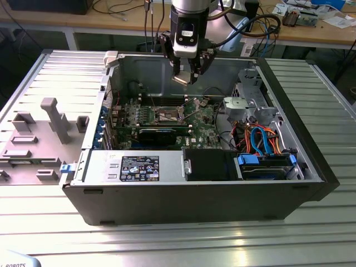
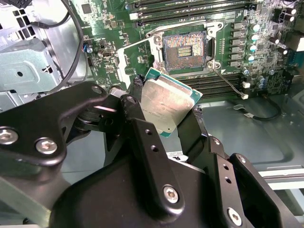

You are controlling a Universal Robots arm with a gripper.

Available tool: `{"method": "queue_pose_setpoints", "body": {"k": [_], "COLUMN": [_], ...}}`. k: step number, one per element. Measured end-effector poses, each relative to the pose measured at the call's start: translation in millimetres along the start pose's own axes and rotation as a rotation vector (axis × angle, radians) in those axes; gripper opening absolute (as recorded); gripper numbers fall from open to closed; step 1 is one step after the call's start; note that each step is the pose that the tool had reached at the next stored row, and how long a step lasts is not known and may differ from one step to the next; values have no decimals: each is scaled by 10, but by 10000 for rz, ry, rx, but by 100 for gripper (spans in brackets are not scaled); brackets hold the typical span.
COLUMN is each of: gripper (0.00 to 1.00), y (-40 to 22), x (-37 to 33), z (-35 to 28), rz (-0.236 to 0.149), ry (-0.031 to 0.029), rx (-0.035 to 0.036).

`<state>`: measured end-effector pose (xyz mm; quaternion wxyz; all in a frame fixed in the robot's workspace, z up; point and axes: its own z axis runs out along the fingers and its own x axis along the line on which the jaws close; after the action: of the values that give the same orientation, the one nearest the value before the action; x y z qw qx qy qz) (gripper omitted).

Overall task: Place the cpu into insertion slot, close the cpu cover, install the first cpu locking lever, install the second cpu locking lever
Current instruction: 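Place the cpu into insertion slot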

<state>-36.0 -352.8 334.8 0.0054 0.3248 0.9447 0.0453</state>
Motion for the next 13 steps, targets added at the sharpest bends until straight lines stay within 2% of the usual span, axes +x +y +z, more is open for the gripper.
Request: {"method": "queue_pose_setpoints", "body": {"k": [13], "gripper": [54], "y": [0], "x": [0], "z": [4], "rz": [106], "ry": [-9], "rx": [-2]}}
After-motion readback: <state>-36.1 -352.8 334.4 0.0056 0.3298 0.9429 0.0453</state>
